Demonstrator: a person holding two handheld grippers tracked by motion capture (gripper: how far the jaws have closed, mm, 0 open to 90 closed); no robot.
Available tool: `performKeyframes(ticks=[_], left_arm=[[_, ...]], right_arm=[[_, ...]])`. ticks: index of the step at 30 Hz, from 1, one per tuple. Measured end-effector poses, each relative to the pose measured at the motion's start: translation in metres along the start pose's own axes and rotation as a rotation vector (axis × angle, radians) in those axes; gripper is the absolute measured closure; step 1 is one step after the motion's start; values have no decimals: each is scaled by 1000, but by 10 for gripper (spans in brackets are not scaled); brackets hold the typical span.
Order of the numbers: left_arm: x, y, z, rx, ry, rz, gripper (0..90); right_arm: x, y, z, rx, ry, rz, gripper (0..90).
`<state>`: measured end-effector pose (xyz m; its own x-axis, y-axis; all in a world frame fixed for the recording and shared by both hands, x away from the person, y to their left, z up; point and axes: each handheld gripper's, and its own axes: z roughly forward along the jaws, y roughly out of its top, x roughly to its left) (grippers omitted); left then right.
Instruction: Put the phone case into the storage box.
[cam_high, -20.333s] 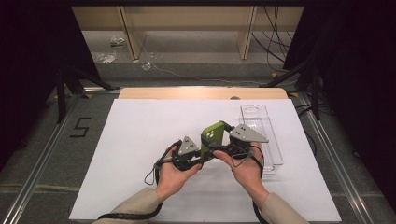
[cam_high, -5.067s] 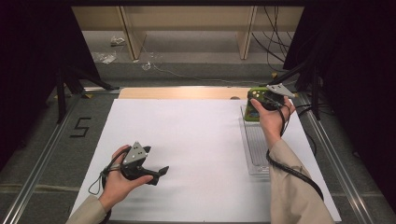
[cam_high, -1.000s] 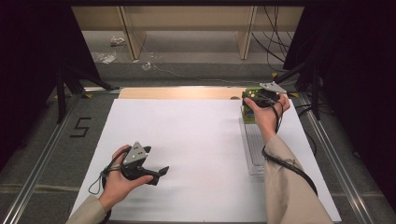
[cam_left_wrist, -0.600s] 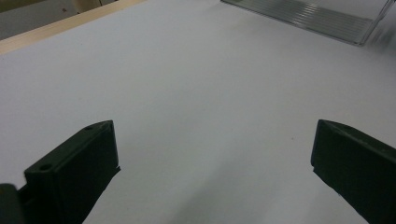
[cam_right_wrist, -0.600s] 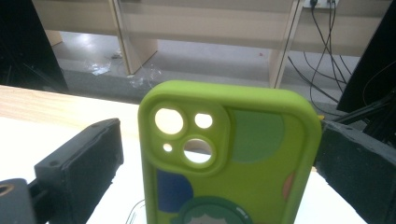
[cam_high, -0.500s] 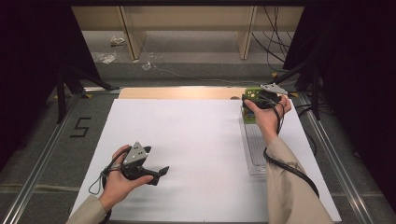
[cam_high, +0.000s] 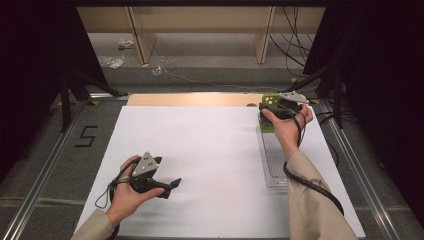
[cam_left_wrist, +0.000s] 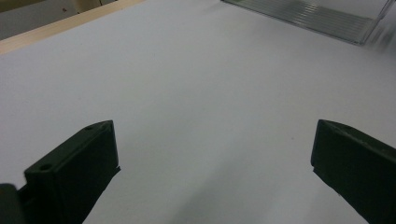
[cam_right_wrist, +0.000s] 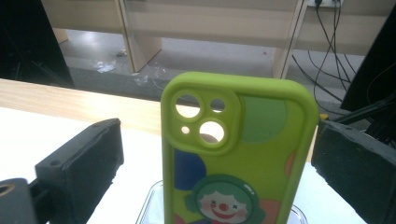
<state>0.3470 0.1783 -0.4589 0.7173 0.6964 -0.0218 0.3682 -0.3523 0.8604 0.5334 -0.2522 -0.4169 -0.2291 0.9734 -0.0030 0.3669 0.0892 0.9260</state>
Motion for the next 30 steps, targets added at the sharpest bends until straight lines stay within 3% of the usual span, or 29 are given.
performKeyframes(ticks=[12, 30], left_arm=[[0, 0, 0, -1, 1, 1, 2], [0, 1, 0, 3, 6, -1, 7]], right_arm=[[1, -3, -8, 0, -2, 1, 37], [12, -7, -31, -1, 45, -32, 59]])
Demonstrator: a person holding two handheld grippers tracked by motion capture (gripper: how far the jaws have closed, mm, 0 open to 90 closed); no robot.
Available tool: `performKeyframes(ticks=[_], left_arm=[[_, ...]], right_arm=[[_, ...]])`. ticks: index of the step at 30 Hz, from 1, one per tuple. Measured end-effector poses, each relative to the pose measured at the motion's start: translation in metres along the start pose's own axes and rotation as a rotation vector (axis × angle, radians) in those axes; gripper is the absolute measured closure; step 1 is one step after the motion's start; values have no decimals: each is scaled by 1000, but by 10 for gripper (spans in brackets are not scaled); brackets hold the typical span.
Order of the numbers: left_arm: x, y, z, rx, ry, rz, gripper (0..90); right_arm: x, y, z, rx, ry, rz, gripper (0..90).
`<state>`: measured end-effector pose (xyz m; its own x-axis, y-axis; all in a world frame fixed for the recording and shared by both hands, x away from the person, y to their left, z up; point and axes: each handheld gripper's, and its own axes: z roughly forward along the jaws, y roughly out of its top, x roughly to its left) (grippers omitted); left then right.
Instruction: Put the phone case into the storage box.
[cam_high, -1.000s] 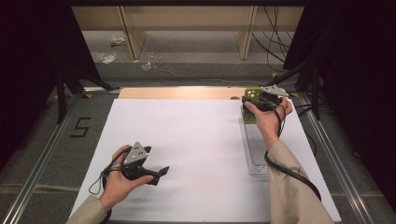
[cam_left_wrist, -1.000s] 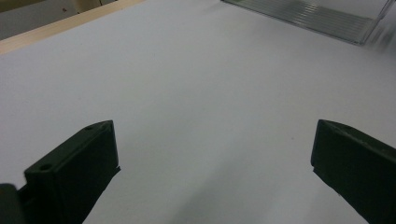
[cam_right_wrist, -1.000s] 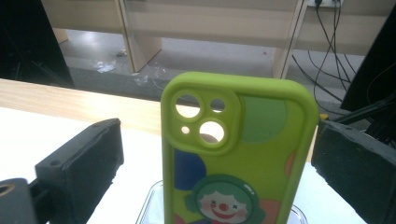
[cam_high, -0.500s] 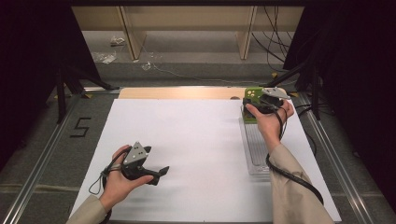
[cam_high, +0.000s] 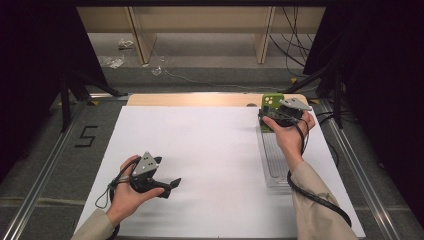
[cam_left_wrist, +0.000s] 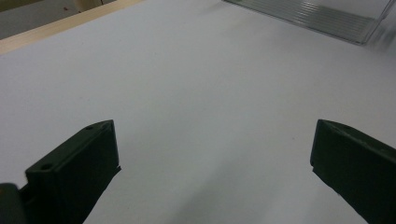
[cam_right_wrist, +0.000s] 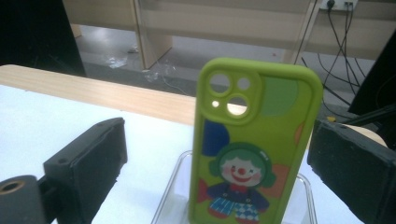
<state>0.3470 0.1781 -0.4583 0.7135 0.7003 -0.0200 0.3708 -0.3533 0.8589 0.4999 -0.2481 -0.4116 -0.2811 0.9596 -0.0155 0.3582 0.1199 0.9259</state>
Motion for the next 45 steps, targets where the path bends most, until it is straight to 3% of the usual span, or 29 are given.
performKeyframes(ticks=[17, 45], left_arm=[[0, 0, 0, 1, 6, 3, 6], [-1, 1, 0, 4, 5, 5, 6]], right_arm=[[13, -11, -26, -25, 52, -29, 74], [33, -28, -51, -10, 148, -77, 86]])
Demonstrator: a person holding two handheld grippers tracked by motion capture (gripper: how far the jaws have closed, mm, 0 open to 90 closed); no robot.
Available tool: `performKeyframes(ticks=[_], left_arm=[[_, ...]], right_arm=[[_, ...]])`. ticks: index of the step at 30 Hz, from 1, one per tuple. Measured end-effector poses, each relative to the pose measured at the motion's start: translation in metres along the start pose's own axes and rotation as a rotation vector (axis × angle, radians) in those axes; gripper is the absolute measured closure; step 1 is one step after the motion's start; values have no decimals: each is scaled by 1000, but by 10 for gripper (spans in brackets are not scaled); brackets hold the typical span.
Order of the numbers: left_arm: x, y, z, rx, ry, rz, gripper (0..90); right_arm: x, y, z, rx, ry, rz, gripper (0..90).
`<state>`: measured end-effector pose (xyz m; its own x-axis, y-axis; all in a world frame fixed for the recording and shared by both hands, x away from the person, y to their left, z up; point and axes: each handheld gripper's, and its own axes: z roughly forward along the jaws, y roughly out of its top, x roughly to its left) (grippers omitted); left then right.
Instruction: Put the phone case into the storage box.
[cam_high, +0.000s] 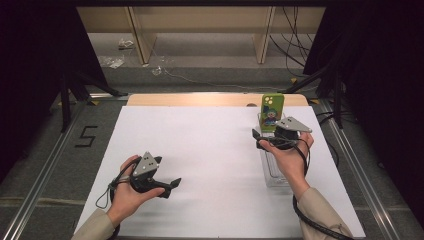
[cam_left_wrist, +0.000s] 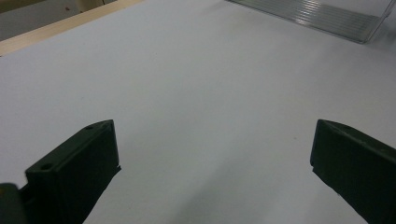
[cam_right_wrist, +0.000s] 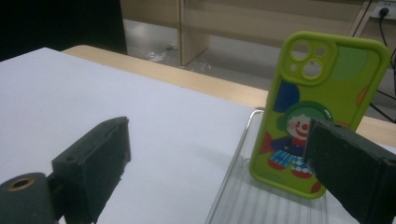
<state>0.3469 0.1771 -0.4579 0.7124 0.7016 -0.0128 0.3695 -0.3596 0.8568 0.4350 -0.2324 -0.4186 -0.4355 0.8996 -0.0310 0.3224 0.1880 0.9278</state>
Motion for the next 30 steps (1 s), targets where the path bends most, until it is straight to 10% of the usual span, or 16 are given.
performKeyframes(ticks=[30], left_arm=[[0, 0, 0, 1, 2, 1, 7]], right_arm=[[22, -1, -16, 1, 84, -61, 108]])
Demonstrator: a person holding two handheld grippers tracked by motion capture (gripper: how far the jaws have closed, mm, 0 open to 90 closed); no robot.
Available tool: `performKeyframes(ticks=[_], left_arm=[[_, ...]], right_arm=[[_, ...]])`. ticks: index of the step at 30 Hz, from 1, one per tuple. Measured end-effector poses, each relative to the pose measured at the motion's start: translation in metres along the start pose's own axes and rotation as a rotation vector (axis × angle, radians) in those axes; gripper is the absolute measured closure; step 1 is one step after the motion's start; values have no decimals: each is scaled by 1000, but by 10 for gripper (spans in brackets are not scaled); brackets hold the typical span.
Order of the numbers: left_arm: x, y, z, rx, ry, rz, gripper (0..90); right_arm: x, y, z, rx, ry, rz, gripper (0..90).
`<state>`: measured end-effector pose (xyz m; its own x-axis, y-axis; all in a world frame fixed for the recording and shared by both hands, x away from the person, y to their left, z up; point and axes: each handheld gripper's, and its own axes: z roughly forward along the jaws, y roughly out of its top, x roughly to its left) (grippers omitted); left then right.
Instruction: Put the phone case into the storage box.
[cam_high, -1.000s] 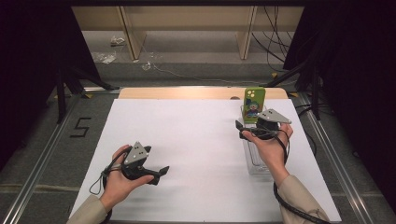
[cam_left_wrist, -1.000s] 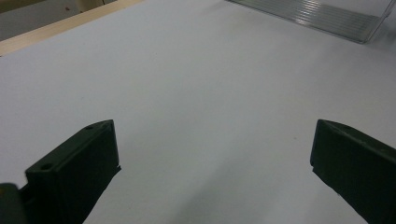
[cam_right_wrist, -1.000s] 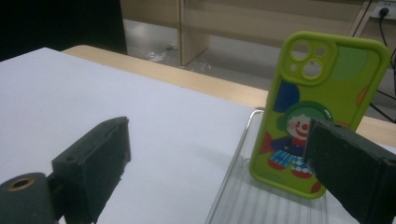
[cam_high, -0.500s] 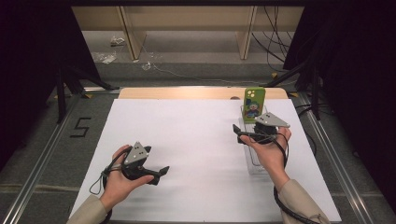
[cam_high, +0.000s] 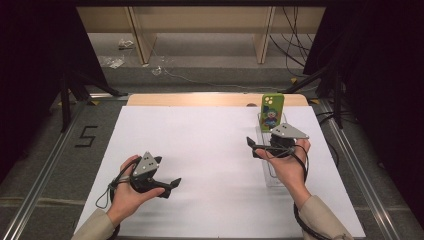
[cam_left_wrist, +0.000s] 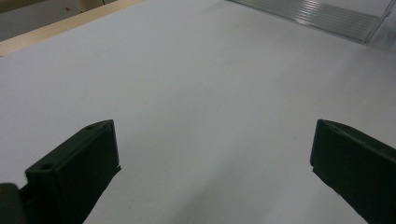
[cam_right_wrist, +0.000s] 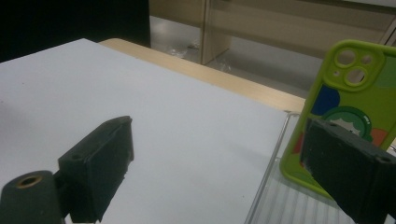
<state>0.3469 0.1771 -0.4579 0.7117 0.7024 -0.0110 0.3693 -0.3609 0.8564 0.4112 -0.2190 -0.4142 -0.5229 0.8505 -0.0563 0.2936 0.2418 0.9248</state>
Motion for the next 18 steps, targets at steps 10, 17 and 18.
performKeyframes(ticks=[10, 17, 18], left_arm=[[0, 0, 0, 0, 1, 1, 7], [0, 0, -1, -1, 2, 0, 7], [0, 0, -1, -1, 2, 1, 7]], right_arm=[[4, -1, -6, -1, 21, -8, 113], [7, -3, -9, 2, 45, -5, 118], [7, -3, -10, 3, 46, -9, 118]])
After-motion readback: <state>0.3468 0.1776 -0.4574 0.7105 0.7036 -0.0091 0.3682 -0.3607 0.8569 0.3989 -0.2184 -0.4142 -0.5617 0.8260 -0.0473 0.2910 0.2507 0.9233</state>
